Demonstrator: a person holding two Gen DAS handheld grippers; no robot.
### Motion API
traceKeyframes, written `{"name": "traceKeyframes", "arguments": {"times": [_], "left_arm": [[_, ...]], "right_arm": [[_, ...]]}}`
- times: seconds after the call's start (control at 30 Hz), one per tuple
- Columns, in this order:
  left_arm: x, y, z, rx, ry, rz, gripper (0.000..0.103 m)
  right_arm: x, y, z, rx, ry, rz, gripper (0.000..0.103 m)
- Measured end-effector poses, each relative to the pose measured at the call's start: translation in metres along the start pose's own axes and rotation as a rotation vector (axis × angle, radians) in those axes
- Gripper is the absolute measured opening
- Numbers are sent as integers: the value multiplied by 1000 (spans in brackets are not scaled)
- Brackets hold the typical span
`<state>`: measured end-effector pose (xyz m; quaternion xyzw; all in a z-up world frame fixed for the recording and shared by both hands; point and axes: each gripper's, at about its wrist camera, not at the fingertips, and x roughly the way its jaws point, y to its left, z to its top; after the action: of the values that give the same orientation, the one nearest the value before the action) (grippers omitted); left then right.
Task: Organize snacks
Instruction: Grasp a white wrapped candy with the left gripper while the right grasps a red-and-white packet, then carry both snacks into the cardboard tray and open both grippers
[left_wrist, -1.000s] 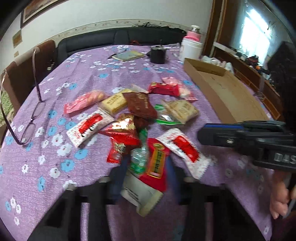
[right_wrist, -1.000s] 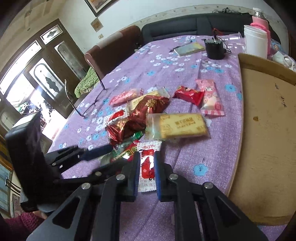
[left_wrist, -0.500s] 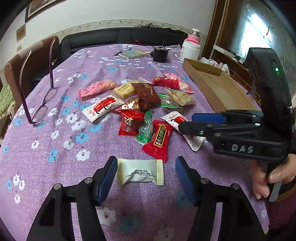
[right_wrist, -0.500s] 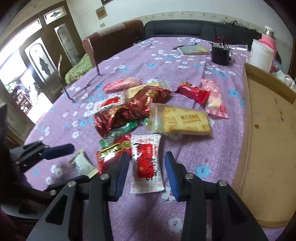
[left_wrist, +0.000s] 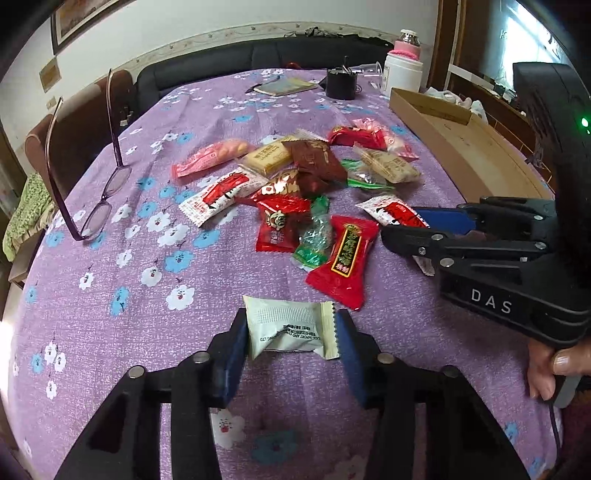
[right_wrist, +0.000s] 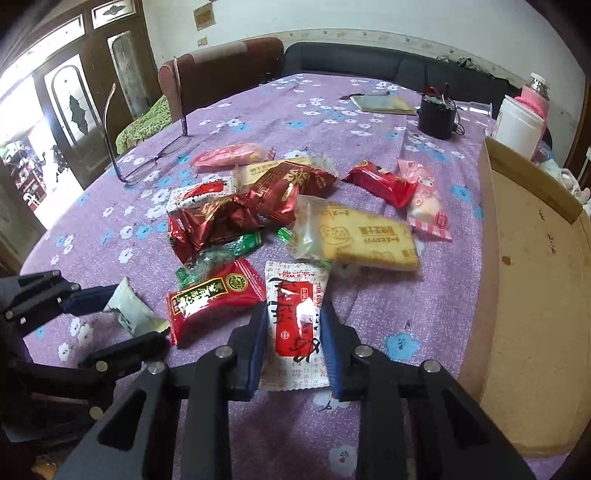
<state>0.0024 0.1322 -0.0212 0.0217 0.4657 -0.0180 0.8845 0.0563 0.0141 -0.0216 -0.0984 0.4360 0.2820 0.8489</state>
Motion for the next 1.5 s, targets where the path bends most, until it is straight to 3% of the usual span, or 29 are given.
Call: {"name": "traceKeyframes", "arguments": {"times": [0.1,0.47,0.83,1.27,1.5], "left_arm": [[-5,-2,0,8,-27,11,38],[-6,8,-1,-39,-12,-22,37],[-23,17,8,-74,-50,-37,37],[-47,-21,52,-17,-129,-88,37],[-48,-53,87,16,-150,-127,37]], "right_arm": [[-3,-2,1,17,-7,27,25],[-18,-1,4,36,-49,65,25],[-35,-6,10,68,-110,144,25],[-59,-41,17,185,-185,197,25],[-78,-90,20,329,-249,167,25]]}}
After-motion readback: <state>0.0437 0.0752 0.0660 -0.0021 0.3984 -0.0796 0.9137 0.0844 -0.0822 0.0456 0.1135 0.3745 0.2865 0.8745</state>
